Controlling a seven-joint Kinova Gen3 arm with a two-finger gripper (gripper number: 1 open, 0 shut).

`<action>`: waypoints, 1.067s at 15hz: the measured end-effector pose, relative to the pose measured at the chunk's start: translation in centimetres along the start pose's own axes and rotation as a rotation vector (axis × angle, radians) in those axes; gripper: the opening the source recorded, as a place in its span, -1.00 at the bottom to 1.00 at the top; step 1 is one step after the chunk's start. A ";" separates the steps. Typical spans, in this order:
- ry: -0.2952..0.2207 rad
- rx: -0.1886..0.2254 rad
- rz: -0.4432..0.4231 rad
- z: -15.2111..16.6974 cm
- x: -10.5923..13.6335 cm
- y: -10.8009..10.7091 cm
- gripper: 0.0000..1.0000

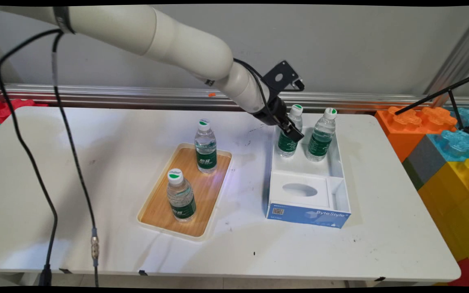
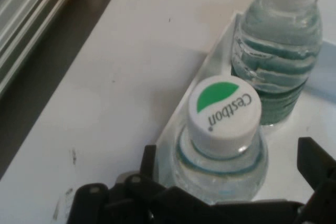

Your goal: Pick up the green bottle from the white box, then place the picked object on the tray

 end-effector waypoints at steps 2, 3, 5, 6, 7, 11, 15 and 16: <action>0.004 -0.004 0.009 0.8 -0.2 -0.1 1.00; 0.008 -0.004 0.013 1.0 -0.3 -0.1 1.00; 0.020 -0.007 0.029 1.5 -0.4 -0.2 -1.00; 0.024 -0.006 0.034 1.5 -0.4 -0.2 -1.00; 0.026 -0.005 0.038 1.5 -0.5 -0.2 -1.00; 0.037 0.008 0.031 0.1 0.0 -0.1 -1.00; 0.058 0.030 0.004 -2.5 2.0 0.3 -1.00; 0.066 0.035 -0.005 -3.5 2.9 0.5 -1.00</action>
